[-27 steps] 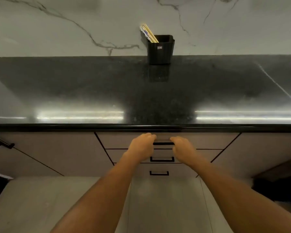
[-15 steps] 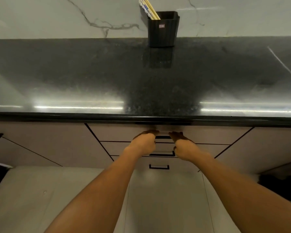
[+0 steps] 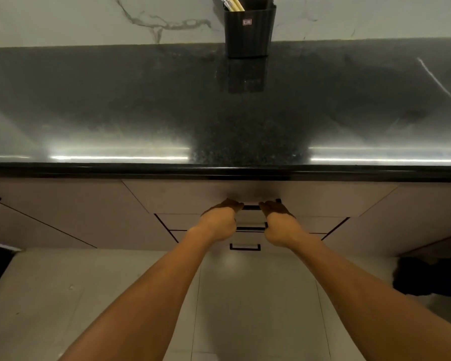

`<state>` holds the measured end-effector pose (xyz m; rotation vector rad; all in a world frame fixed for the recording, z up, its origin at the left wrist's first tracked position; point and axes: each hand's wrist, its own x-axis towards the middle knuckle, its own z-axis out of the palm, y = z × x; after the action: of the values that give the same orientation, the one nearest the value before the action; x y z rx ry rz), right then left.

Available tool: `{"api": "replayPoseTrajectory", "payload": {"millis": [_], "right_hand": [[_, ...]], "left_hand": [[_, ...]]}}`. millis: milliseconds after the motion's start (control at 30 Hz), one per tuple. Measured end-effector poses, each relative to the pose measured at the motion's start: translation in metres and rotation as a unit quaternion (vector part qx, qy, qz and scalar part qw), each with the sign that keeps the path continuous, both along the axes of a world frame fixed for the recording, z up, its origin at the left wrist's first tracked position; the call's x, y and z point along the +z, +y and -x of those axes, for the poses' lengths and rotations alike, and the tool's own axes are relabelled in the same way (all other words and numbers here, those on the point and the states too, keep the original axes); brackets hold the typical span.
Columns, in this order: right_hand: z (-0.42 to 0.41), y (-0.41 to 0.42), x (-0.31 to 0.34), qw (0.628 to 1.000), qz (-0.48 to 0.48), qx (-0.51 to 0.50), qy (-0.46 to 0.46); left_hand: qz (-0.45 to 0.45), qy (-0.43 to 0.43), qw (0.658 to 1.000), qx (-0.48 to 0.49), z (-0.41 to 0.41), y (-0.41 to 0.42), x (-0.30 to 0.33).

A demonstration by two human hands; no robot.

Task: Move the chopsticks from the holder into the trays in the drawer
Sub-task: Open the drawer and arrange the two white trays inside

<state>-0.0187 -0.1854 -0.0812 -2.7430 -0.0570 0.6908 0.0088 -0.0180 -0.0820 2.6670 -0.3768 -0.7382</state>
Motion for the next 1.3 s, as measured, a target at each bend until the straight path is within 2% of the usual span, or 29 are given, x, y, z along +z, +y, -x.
{"api": "replayPoseTrajectory", "payload": {"millis": [133, 400, 567, 800, 867, 933, 1000, 1033, 1067, 1100, 1167, 1233, 1300], "right_hand": [[0.016, -0.001, 0.0, 1.0, -0.002, 0.015, -0.018], [0.075, 0.0, 0.008, 0.998, 0.0, 0.042, 0.036], [0.125, 0.004, 0.027, 0.994, -0.015, 0.022, 0.104], [0.183, 0.016, 0.05, 0.993, 0.012, 0.038, 0.113], [0.199, 0.019, 0.058, 0.995, 0.042, 0.076, 0.056], [0.218, 0.022, 0.064, 0.987, 0.064, 0.135, -0.056], [0.238, 0.025, 0.065, 0.961, 0.042, 0.19, -0.196], [0.246, 0.025, 0.064, 0.942, 0.019, 0.202, -0.266], [0.254, 0.025, 0.065, 0.928, 0.0, 0.198, -0.315], [0.258, 0.026, 0.067, 0.923, -0.008, 0.179, -0.339], [0.263, 0.026, 0.071, 0.937, 0.003, 0.119, -0.329], [0.265, 0.025, 0.076, 0.963, 0.02, 0.075, -0.257], [0.266, 0.022, 0.08, 0.982, 0.005, 0.064, -0.176]], "left_hand": [[-0.008, -0.019, 1.0, -0.012, 0.014, 0.002, -0.002], [-0.075, -0.032, 0.993, -0.084, 0.071, 0.011, 0.016], [-0.064, 0.053, 0.992, -0.091, 0.124, 0.022, 0.025], [-0.065, 0.126, 0.98, -0.141, 0.195, 0.033, 0.044], [-0.065, 0.085, 0.979, -0.175, 0.212, 0.033, 0.057], [-0.049, -0.063, 0.969, -0.232, 0.228, 0.034, 0.073], [0.01, -0.258, 0.922, -0.288, 0.244, 0.037, 0.084], [0.038, -0.317, 0.9, -0.296, 0.249, 0.04, 0.083], [0.053, -0.342, 0.894, -0.285, 0.251, 0.042, 0.083], [0.057, -0.341, 0.9, -0.264, 0.252, 0.045, 0.081], [0.054, -0.276, 0.935, -0.218, 0.25, 0.052, 0.08], [0.047, -0.154, 0.97, -0.182, 0.251, 0.058, 0.083], [0.057, -0.057, 0.985, -0.152, 0.255, 0.061, 0.086]]}}
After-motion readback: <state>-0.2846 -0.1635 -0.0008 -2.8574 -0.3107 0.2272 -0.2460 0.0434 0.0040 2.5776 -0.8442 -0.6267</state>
